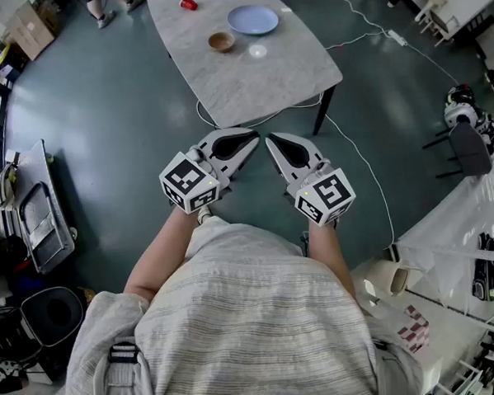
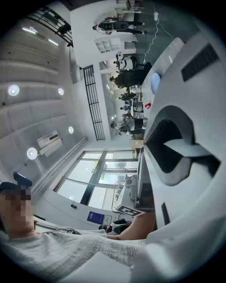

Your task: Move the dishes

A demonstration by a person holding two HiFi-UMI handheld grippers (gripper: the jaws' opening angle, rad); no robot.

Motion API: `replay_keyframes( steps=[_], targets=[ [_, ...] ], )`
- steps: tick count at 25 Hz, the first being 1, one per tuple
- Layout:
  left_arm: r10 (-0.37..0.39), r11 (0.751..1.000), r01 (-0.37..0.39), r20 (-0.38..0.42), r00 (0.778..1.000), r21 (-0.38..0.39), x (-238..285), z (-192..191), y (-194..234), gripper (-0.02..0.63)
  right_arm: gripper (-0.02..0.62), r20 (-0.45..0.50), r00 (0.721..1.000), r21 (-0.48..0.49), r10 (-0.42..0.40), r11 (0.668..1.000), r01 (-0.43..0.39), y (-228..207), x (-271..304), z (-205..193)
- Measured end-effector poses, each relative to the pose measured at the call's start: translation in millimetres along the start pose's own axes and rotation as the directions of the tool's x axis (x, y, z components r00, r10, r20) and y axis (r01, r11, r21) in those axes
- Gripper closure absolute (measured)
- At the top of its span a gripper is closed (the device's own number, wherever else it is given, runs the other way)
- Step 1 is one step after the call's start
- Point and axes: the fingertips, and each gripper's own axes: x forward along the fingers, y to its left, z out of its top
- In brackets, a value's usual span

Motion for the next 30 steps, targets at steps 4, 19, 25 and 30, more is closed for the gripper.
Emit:
replay_keyframes(
  steps=[4,19,25,30],
  targets=[
    [-0.002,1.0,0.002,0.0,1.0,-0.001,-3.6,-0.8,-0.9,0.572,0.578,0.004,1.0,-0.004,-0.006,1.0,0.006,3.3,-0.2,0.4],
    [-0.017,1.0,0.017,-0.007,1.0,-0.006,-7.2,-2.9,-9.1,0.572,0.578,-0.001,1.0,0.005,-0.029,1.0,0.029,9.3,-8.5,-0.4],
    [-0.014,1.0,0.014,-0.005,1.0,-0.019,-9.7,-8.7,-11.0,0.572,0.578,-0.01,1.0,0.009,-0.024,1.0,0.024,12.2,-11.6,-4.8],
    [-0.024,0.999,0.024,0.002,1.0,-0.035,-7.6,-14.2,-17.1,0.572,0.578,-0.013,1.0,0.03,-0.012,0.999,0.013,14.6,-18.7,-8.7]
  ],
)
